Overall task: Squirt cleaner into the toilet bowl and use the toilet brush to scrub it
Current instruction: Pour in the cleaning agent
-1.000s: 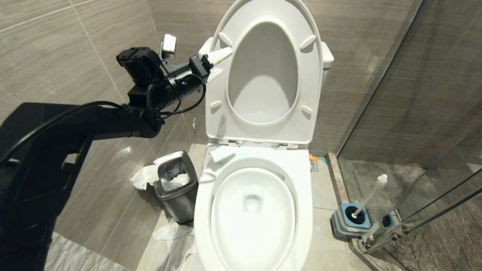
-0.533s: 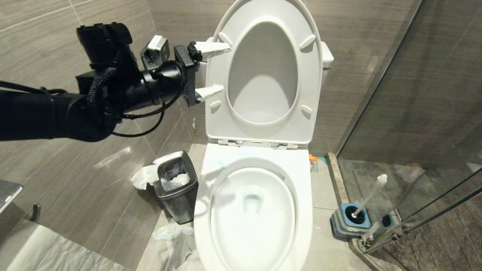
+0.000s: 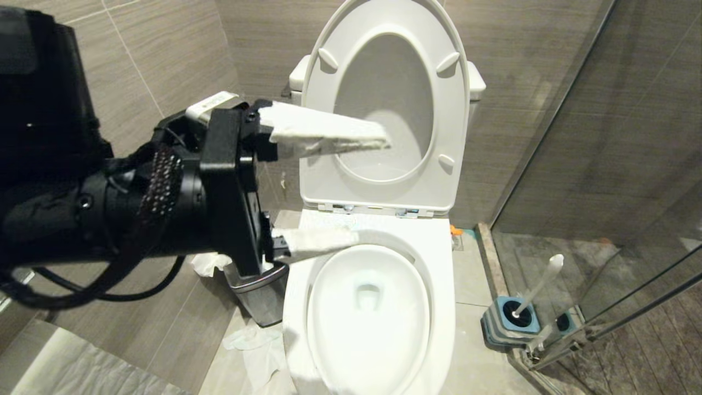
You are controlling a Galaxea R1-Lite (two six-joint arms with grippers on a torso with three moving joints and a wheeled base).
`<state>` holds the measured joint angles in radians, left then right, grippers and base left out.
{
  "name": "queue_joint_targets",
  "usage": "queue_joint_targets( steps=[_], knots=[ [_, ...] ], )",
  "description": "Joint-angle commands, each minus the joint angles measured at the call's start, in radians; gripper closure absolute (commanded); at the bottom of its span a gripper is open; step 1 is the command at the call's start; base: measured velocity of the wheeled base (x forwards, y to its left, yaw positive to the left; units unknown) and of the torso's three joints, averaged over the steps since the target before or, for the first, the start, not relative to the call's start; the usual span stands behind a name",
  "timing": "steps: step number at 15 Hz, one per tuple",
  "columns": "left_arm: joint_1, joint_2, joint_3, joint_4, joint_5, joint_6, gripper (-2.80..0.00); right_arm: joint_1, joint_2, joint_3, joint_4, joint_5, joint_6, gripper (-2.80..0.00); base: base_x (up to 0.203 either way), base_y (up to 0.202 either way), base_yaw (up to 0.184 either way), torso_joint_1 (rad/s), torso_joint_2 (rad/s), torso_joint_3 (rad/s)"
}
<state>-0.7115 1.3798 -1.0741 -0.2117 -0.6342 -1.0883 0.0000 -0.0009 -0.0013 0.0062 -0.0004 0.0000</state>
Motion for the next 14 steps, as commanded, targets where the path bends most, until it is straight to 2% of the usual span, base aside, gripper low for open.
queue_joint_targets(
  steps=[1,2,3,5,6,7,8,11,14],
  knots=[
    [-0.066,-0.066,0.007,0.084,0.141,0.052,-2.80,0.000,0.000,0.001,0.000,0.000,0.000,0.00,0.000,0.000,0.000,0.000,0.00,0.000],
    [-0.075,-0.064,0.007,0.133,0.196,0.127,-2.80,0.000,-0.001,0.001,0.000,0.000,0.000,0.00,0.000,0.000,0.000,0.000,0.00,0.000],
    [-0.077,-0.061,0.008,0.185,0.223,0.203,-2.80,0.000,-0.001,0.001,0.000,0.000,0.000,0.00,0.000,0.000,0.000,0.000,0.00,0.000],
    [-0.079,-0.063,0.009,0.309,0.259,0.396,-2.80,0.000,0.001,0.000,0.000,0.000,0.000,0.00,0.000,0.000,0.000,0.000,0.00,0.000],
    [-0.079,-0.063,0.013,0.357,0.300,0.480,-2.80,0.000,0.000,0.000,0.000,0.000,0.000,0.00,0.000,0.000,0.000,0.000,0.00,0.000],
    [-0.080,-0.057,0.019,0.389,0.356,0.557,-2.80,0.000,0.000,0.001,0.000,0.000,0.000,0.00,0.000,0.000,0.000,0.000,0.00,0.000],
    [-0.080,-0.046,0.019,0.405,0.383,0.619,-2.80,0.000,0.001,0.000,0.000,0.000,0.000,0.00,0.000,0.000,0.000,0.000,0.00,0.000],
    [-0.096,-0.048,-0.006,0.557,0.393,0.690,-2.80,0.000,0.000,0.000,0.000,0.000,0.000,0.00,0.000,0.000,0.000,0.000,0.00,0.000],
    [-0.115,-0.055,-0.069,0.751,0.392,0.700,-2.80,0.000,0.001,0.000,0.000,0.000,0.000,0.00,0.000,0.000,0.000,0.000,0.00,0.000]
  ],
)
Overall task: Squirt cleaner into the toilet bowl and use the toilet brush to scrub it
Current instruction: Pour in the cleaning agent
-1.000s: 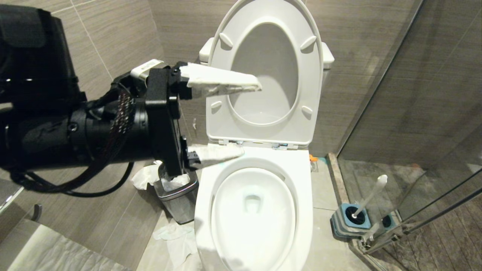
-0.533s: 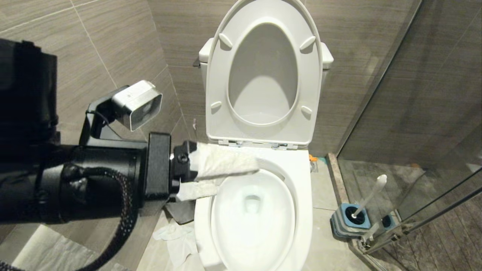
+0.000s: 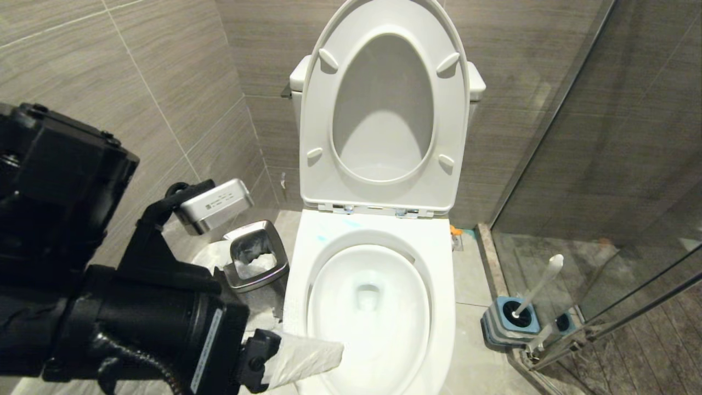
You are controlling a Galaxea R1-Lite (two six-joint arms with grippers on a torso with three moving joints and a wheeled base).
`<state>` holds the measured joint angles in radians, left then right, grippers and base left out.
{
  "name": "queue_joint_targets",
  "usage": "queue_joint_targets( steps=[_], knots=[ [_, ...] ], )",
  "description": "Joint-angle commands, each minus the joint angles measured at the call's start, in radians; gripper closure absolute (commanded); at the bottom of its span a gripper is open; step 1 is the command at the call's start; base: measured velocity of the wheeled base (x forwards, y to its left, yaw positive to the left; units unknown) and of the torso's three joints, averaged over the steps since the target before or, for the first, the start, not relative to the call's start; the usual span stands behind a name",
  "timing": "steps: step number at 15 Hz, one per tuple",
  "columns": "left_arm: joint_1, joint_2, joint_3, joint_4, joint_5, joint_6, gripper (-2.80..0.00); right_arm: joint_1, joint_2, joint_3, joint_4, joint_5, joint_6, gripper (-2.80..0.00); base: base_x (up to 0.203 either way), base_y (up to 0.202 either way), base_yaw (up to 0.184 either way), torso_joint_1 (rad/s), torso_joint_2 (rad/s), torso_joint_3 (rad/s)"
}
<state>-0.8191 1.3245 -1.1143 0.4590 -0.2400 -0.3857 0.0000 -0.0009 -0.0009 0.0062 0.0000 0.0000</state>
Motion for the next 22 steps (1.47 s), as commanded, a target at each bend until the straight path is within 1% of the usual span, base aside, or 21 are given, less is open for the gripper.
queue_joint_targets(
  steps=[1,3,4,5,6,7,9,10,11,13,15,20,22],
  knots=[
    [-0.009,-0.001,-0.053,0.147,-0.003,-0.002,-2.80,0.000,0.001,0.000,0.000,0.000,0.000,0.00,0.000,0.000,0.000,0.000,0.00,0.000],
    [-0.029,-0.005,-0.119,0.278,-0.006,-0.003,-2.80,0.000,0.000,-0.001,0.000,0.000,0.000,0.00,0.000,0.000,0.000,0.000,0.00,0.000],
    [-0.048,-0.008,-0.164,0.342,-0.015,-0.013,-2.80,0.000,0.001,0.000,0.000,0.000,0.000,0.00,0.000,0.000,0.000,0.000,0.00,0.000],
    [-0.066,-0.010,-0.195,0.375,-0.041,-0.037,-2.80,0.000,-0.001,0.000,0.000,0.000,0.000,0.00,0.000,0.000,0.000,0.000,0.00,0.000],
    [-0.075,-0.010,-0.205,0.368,-0.073,-0.073,-2.80,0.000,-0.001,0.000,0.000,0.000,0.000,0.00,0.000,0.000,0.000,0.000,0.00,0.000],
    [-0.081,-0.011,-0.208,0.331,-0.081,-0.093,-2.80,0.000,-0.001,0.000,0.000,0.000,0.000,0.00,0.000,0.000,0.000,0.000,0.00,0.000],
    [-0.088,-0.011,-0.219,0.269,-0.079,-0.170,-2.80,0.000,0.000,0.001,0.000,0.000,0.000,0.00,0.000,0.000,0.000,0.000,0.00,0.000],
    [-0.091,-0.009,-0.238,0.261,-0.078,-0.218,-2.80,0.000,0.000,0.000,0.000,0.000,0.000,0.00,0.000,0.000,0.000,0.000,0.00,0.000],
    [-0.103,-0.010,-0.247,0.264,-0.076,-0.243,-2.80,0.000,-0.001,0.001,0.000,0.000,0.000,0.00,0.000,0.000,0.000,0.000,0.00,0.000],
    [-0.108,-0.017,-0.257,0.308,-0.064,-0.248,-2.80,0.000,0.001,0.000,0.000,0.000,0.000,0.00,0.000,0.000,0.000,0.000,0.00,0.000],
    [-0.107,0.000,-0.280,0.324,-0.030,-0.246,-2.80,0.000,0.000,0.000,0.000,0.000,0.000,0.00,0.000,0.000,0.000,0.000,0.00,0.000],
    [-0.089,0.069,-0.324,0.320,0.120,-0.240,-2.80,0.000,0.001,0.000,0.000,0.000,0.000,0.00,0.000,0.000,0.000,0.000,0.00,0.000],
    [-0.086,0.089,-0.332,0.318,0.190,-0.226,-2.80,0.000,-0.001,0.001,0.000,0.000,0.000,0.00,0.000,0.000,0.000,0.000,0.00,0.000]
  ],
)
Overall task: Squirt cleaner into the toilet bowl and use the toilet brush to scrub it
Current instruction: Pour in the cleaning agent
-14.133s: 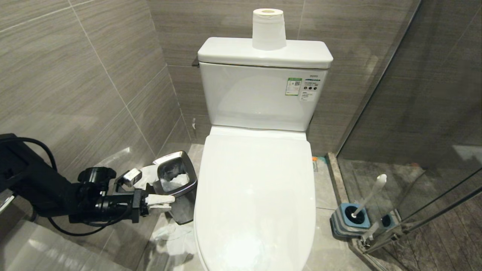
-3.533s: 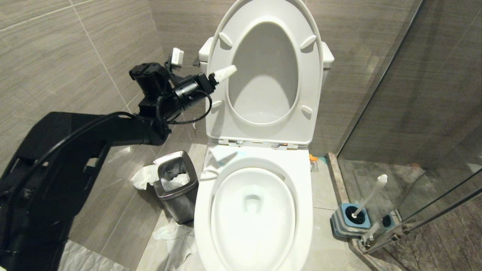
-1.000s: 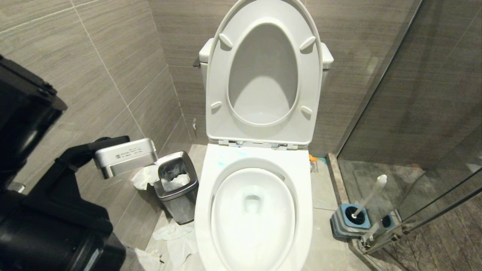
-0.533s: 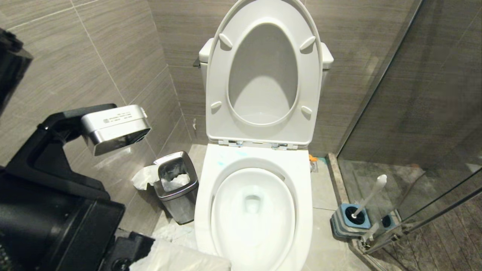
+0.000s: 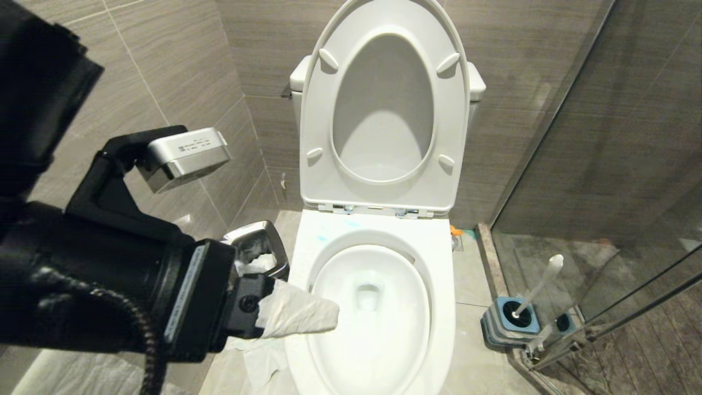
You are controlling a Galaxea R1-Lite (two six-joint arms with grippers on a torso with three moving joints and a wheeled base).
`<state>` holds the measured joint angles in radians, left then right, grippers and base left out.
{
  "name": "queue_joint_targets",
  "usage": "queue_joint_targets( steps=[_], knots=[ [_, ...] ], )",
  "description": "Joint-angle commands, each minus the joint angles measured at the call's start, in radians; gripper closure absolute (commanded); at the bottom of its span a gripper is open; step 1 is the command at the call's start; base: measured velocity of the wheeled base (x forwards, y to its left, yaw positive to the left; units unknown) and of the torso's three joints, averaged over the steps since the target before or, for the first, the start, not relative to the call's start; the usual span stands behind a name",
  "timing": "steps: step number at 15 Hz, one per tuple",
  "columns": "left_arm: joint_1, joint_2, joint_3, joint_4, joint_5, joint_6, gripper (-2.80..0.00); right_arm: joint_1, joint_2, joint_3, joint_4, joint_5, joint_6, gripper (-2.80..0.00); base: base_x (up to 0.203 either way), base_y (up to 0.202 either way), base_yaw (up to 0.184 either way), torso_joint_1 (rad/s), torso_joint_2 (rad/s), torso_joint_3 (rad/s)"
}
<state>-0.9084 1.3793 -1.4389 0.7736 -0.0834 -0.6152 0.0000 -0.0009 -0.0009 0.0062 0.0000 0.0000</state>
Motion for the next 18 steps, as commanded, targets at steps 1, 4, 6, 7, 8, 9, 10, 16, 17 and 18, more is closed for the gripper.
queue_joint_targets(
  steps=[1,4,6,7,8,9,10,16,17,18],
  knots=[
    [0.020,0.045,-0.010,-0.002,0.061,0.016,-2.80,0.000,0.000,-0.001,0.000,0.000,0.000,0.00,0.000,0.000,0.000,0.000,0.00,0.000],
    [0.107,0.069,-0.037,-0.070,0.115,0.071,-2.80,0.000,0.001,-0.001,0.000,0.000,0.000,0.00,0.000,0.000,0.000,0.000,0.00,0.000],
    [0.149,0.063,-0.045,-0.109,0.214,0.116,-2.80,0.000,0.001,0.000,0.000,0.000,0.000,0.00,0.000,0.000,0.000,0.000,0.00,0.000],
    [0.154,0.058,-0.045,-0.141,0.277,0.119,-2.80,0.000,0.001,0.001,0.000,0.000,0.000,0.00,0.000,0.000,0.000,0.000,0.00,0.000],
    [0.154,0.051,-0.042,-0.156,0.341,0.118,-2.80,0.000,0.001,-0.001,0.000,0.000,0.000,0.00,0.000,0.000,0.000,0.000,0.00,0.000],
    [0.155,0.040,-0.044,-0.166,0.414,0.113,0.00,0.000,0.001,0.001,0.000,0.000,0.000,0.00,0.000,0.000,0.000,0.000,0.00,0.000],
    [0.161,0.020,-0.047,-0.192,0.460,0.111,0.00,0.000,-0.001,-0.001,0.000,0.000,0.000,0.00,0.000,0.000,0.000,0.000,0.00,0.000],
    [0.284,-0.194,-0.051,-0.215,0.569,0.271,0.00,0.000,0.000,-0.001,0.000,0.000,0.000,0.00,0.000,0.000,0.000,0.000,0.00,0.000],
    [0.305,-0.229,-0.057,-0.219,0.571,0.326,0.00,0.000,0.000,-0.001,0.000,0.000,0.000,0.00,0.000,0.000,0.000,0.000,0.00,0.000],
    [0.321,-0.265,-0.068,-0.220,0.573,0.364,0.00,0.000,-0.001,-0.001,0.000,0.000,0.000,0.00,0.000,0.000,0.000,0.000,0.00,0.000]
  ],
)
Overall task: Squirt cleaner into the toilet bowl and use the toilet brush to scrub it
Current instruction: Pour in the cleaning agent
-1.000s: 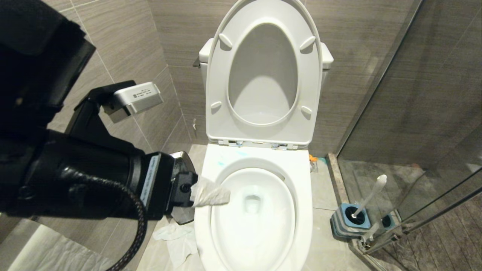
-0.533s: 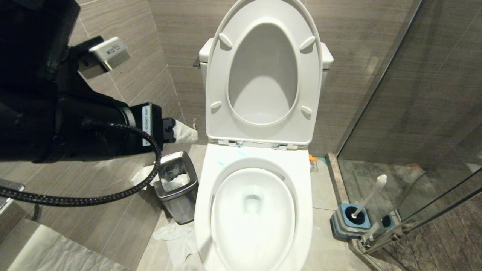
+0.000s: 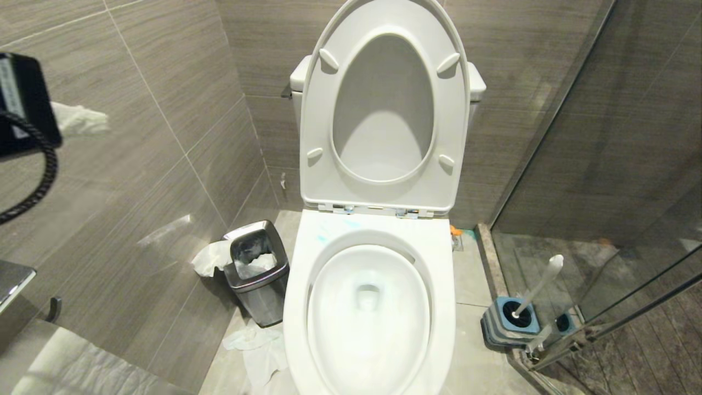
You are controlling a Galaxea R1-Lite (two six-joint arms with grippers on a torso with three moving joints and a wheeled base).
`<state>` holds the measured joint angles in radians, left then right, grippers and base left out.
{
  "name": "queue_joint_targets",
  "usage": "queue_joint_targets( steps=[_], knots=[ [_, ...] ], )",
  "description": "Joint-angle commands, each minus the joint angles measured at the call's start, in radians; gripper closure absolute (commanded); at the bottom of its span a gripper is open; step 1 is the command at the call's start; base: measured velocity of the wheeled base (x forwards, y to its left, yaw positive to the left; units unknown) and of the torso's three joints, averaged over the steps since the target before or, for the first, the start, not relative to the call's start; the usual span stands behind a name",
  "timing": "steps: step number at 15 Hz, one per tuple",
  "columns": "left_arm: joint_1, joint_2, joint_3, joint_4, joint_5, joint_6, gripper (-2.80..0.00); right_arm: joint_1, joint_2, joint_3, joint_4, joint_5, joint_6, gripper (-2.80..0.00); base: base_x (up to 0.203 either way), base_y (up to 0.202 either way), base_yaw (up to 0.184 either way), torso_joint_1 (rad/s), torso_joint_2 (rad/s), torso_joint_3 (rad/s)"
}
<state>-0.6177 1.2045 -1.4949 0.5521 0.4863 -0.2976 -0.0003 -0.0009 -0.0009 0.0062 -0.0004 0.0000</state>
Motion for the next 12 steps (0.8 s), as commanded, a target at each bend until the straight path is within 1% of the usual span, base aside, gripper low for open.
queue_joint_targets(
  steps=[1,3,5,9,11,12],
  knots=[
    [0.040,-0.120,-0.032,0.001,0.010,0.070,0.00,0.000,0.000,0.000,0.000,0.000,0.000,0.00,0.000,0.000,0.000,0.000,0.00,0.000],
    [0.076,-0.163,-0.092,0.001,0.032,0.099,0.00,0.000,0.001,0.000,0.000,0.000,0.000,0.00,0.000,0.000,0.000,0.000,0.00,0.000],
    [0.116,-0.199,-0.106,0.000,0.032,0.103,0.00,0.000,0.001,-0.001,0.000,0.000,0.000,0.00,0.000,0.000,0.000,0.000,0.00,0.000],
    [0.122,-0.222,-0.134,-0.001,0.028,0.104,0.00,0.000,0.001,0.001,0.000,0.000,0.000,0.00,0.000,0.000,0.000,0.000,0.00,0.000],
    [0.127,-0.251,-0.129,0.000,0.022,0.102,0.00,0.000,0.000,-0.001,0.000,0.000,0.000,0.00,0.000,0.000,0.000,0.000,0.00,0.000],
    [0.159,-0.255,-0.131,-0.001,0.004,0.098,0.00,0.000,-0.001,0.000,0.000,0.000,0.000,0.00,0.000,0.000,0.000,0.000,0.00,0.000]
  ],
)
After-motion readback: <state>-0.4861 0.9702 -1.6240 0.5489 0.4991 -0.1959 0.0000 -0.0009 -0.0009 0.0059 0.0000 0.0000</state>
